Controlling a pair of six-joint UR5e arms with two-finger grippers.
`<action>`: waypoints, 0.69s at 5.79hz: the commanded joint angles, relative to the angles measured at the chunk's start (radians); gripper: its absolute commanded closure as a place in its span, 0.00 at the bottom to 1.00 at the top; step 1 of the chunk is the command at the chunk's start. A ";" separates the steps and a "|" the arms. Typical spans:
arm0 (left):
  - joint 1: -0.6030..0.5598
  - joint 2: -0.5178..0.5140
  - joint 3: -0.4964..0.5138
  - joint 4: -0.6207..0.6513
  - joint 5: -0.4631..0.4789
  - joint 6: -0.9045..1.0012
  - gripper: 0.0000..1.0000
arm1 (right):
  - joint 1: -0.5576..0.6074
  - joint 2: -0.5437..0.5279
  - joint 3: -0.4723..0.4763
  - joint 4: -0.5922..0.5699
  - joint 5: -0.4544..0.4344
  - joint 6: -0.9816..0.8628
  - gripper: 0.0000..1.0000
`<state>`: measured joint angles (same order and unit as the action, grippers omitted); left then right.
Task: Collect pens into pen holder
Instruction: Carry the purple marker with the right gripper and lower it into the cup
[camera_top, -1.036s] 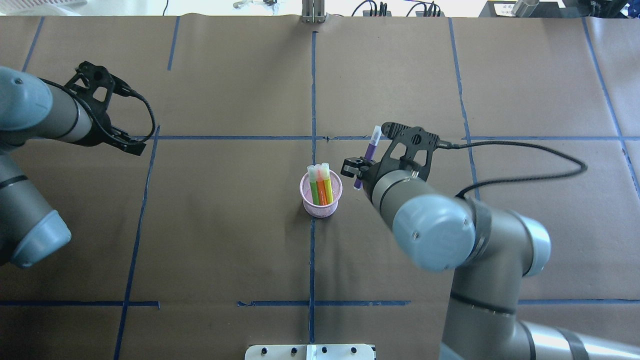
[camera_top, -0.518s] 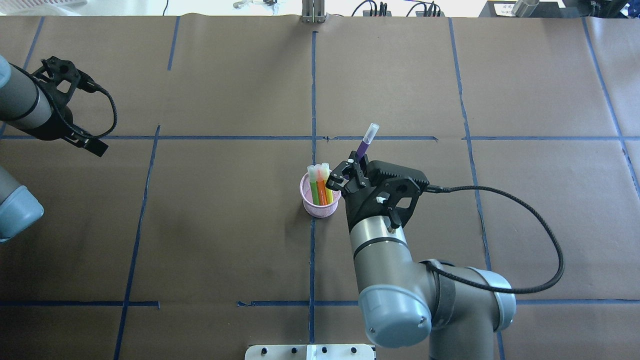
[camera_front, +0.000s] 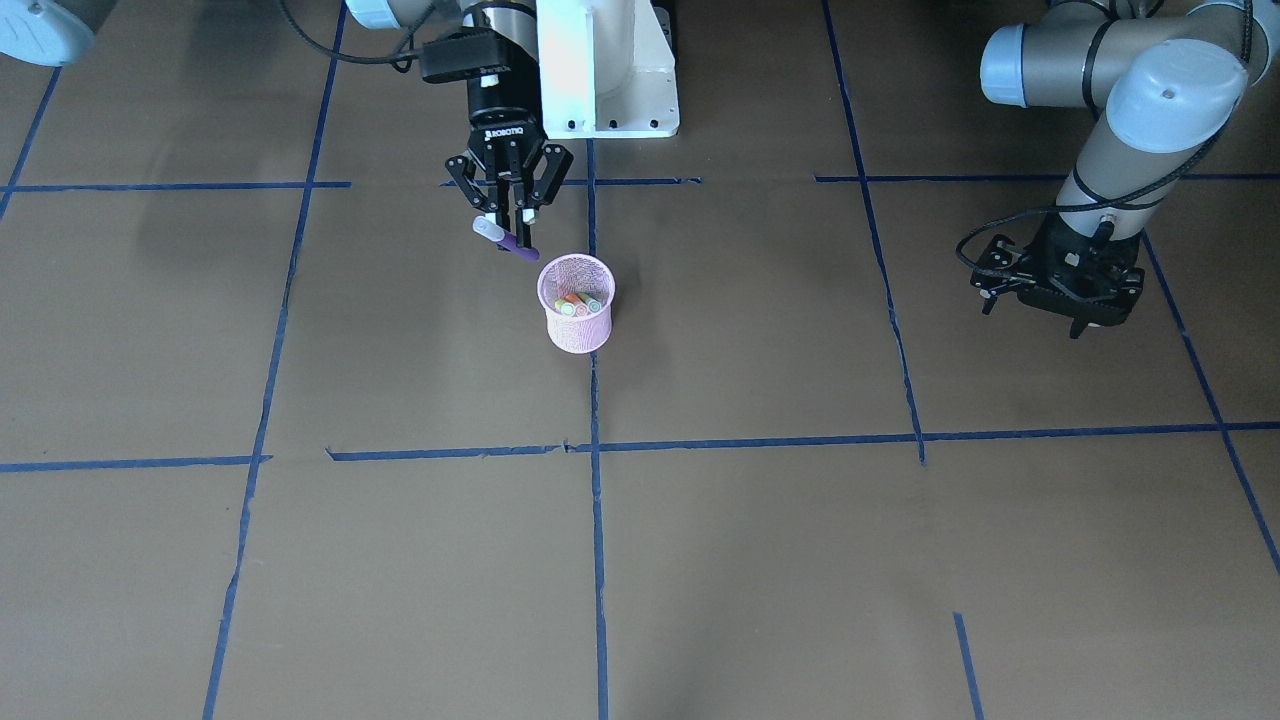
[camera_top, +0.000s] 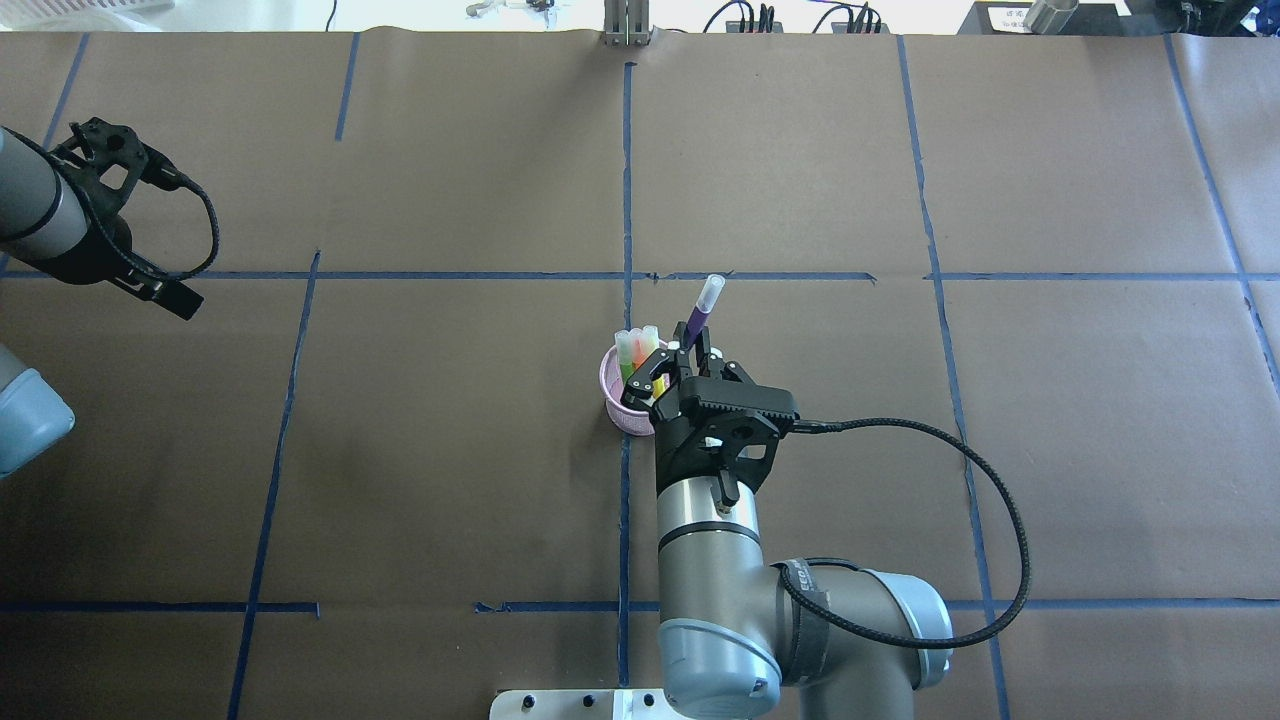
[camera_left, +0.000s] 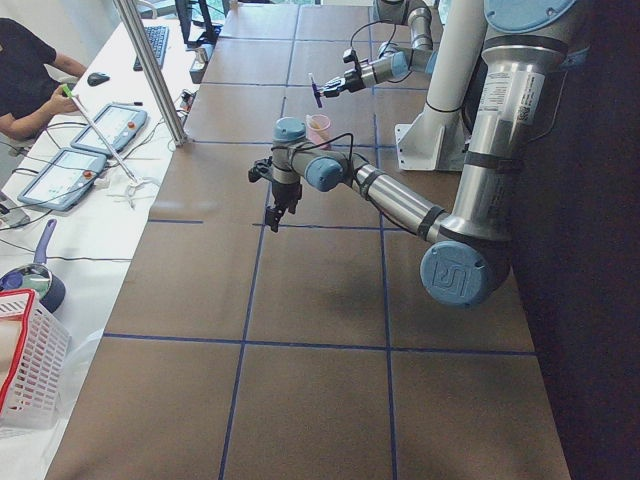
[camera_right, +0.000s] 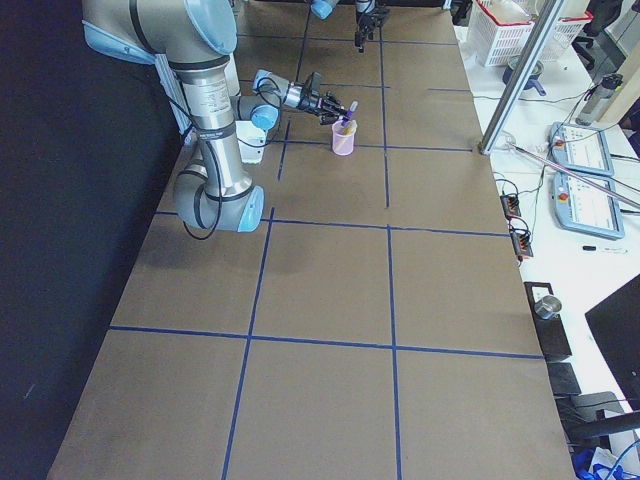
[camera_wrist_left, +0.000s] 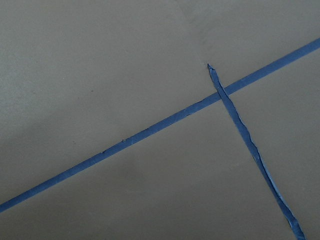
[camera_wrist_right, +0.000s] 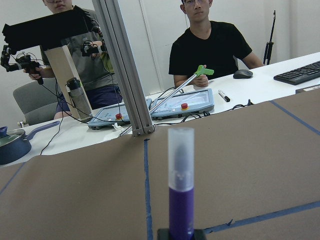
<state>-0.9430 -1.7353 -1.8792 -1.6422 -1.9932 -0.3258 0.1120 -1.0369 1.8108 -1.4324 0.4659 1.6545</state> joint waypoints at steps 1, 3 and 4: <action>0.000 0.003 -0.001 0.001 0.001 -0.001 0.01 | -0.006 0.017 -0.037 0.001 -0.019 -0.001 0.99; 0.000 0.005 0.000 0.001 0.001 -0.004 0.01 | -0.018 0.017 -0.045 0.004 -0.018 -0.005 0.84; 0.000 0.005 -0.004 0.001 0.001 -0.009 0.01 | -0.018 0.017 -0.045 0.004 -0.017 -0.015 0.38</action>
<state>-0.9434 -1.7304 -1.8807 -1.6414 -1.9927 -0.3306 0.0948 -1.0205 1.7666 -1.4286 0.4484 1.6463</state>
